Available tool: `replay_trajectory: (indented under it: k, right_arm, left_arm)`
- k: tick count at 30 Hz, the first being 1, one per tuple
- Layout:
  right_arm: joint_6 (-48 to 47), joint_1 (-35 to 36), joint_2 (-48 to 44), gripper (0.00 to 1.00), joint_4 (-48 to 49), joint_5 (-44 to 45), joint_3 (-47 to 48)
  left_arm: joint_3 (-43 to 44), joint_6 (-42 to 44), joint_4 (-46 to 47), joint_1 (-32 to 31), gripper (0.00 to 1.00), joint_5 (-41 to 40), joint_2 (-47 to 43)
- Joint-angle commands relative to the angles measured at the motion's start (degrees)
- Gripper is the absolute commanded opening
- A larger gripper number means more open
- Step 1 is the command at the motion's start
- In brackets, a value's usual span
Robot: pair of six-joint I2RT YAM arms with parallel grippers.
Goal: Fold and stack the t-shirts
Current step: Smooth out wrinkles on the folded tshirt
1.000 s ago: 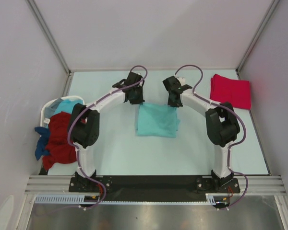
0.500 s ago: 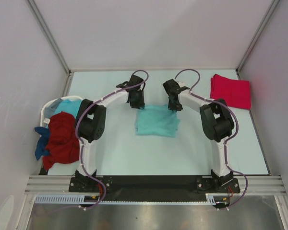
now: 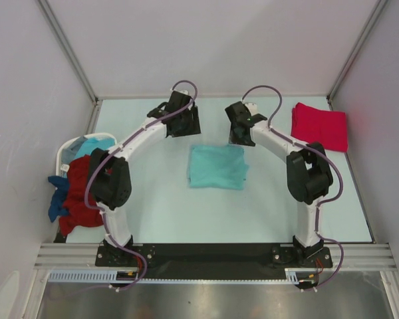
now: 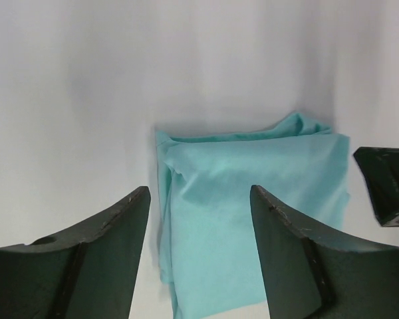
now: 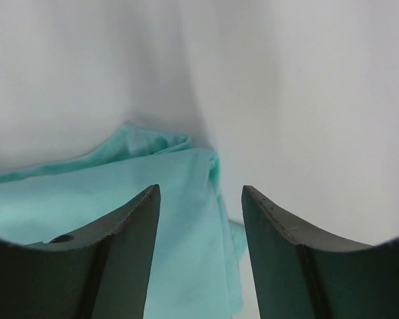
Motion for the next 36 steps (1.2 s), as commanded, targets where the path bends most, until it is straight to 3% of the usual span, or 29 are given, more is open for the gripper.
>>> replay_trajectory:
  k: [1,6,9,31,36]
  right_arm:
    - [-0.1,3.6,-4.3,0.56,-1.6,1.8,1.9]
    - [1.5,6.3,-3.5,0.45,-0.7,0.2,-0.4]
    - [2.0,7.9,-2.5,0.43,-0.4,-0.1,-1.2]
    - [3.6,8.1,6.3,0.42,1.9,-5.0,-7.7]
    - [4.0,8.2,3.7,0.42,2.5,-3.3,-8.5]
  left_arm:
    - [-2.6,-0.6,2.1,-0.6,0.65,0.7,-6.4]
    - [-8.2,-0.6,4.8,-2.4,0.52,3.0,-7.0]
    - [-9.6,-0.7,5.5,-3.4,0.48,3.8,-5.7]
    - [-13.3,-1.2,4.9,-4.7,0.40,10.7,7.4]
    - [-15.4,-1.3,6.4,-4.6,0.40,8.4,5.0]
